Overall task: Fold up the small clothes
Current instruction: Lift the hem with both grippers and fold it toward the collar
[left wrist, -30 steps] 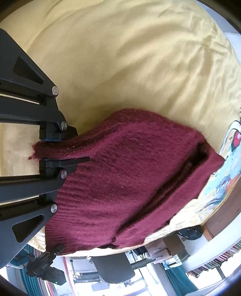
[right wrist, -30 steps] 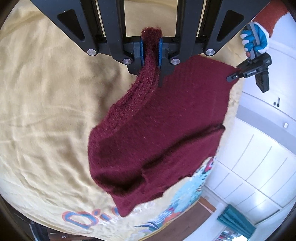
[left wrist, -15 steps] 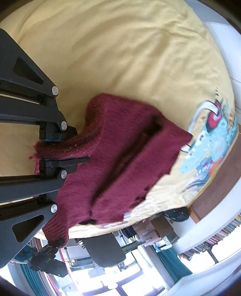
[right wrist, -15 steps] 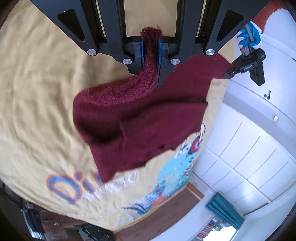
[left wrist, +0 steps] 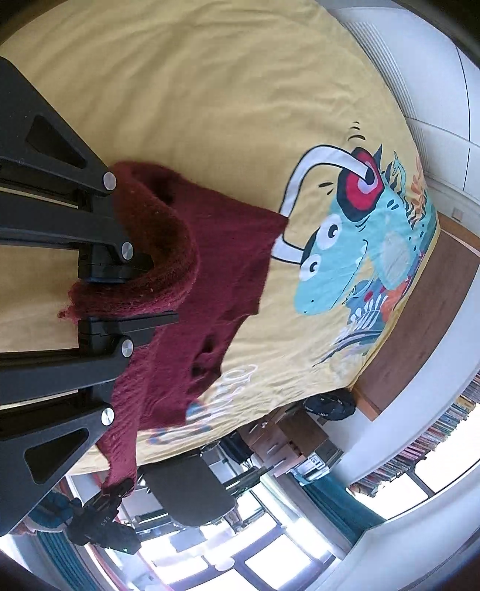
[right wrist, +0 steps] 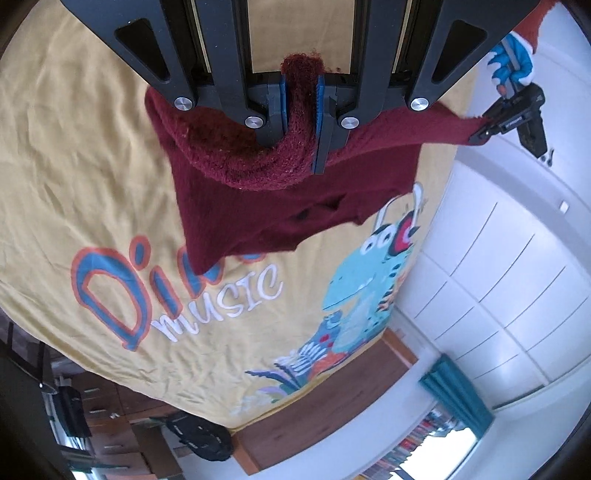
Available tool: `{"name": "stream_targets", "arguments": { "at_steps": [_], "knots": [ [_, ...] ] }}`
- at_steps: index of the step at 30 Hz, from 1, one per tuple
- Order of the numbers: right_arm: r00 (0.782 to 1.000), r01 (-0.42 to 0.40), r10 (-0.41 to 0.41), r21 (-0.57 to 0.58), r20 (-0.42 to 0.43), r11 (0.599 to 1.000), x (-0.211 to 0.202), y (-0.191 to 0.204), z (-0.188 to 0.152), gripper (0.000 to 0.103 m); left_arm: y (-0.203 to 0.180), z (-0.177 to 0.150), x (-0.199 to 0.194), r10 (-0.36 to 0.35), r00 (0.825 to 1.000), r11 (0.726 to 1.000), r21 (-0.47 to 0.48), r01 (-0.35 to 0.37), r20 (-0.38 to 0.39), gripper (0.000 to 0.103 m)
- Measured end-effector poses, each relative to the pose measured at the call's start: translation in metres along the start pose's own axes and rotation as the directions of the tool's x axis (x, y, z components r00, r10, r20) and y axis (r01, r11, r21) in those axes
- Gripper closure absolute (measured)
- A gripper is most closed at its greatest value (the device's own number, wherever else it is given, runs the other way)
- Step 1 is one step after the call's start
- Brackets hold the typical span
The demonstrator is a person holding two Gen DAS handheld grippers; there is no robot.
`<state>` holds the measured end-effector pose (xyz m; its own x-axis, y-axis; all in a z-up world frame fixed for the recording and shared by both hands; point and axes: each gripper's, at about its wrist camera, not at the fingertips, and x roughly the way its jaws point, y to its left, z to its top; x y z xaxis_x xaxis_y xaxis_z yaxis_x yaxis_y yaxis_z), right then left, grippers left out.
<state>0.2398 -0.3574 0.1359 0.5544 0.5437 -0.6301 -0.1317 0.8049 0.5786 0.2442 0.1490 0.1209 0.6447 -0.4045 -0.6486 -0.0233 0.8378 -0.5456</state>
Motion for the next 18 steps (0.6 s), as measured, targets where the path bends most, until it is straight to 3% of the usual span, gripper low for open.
{"name": "stream_targets", "arguments": {
  "at_steps": [9,18],
  "knots": [
    [0.994,0.096,-0.095,0.033,-0.048,0.995,0.077,-0.028,0.033,0.093,0.021,0.035,0.08,0.085,0.995,0.996,0.003,-0.085,-0.049,0.094],
    [0.984,0.157,-0.15,0.068,-0.099,0.985,0.13,-0.051,0.043,0.09,0.043,0.049,0.145,0.174,0.975,0.985,0.008,-0.175,-0.139,0.092]
  ]
}}
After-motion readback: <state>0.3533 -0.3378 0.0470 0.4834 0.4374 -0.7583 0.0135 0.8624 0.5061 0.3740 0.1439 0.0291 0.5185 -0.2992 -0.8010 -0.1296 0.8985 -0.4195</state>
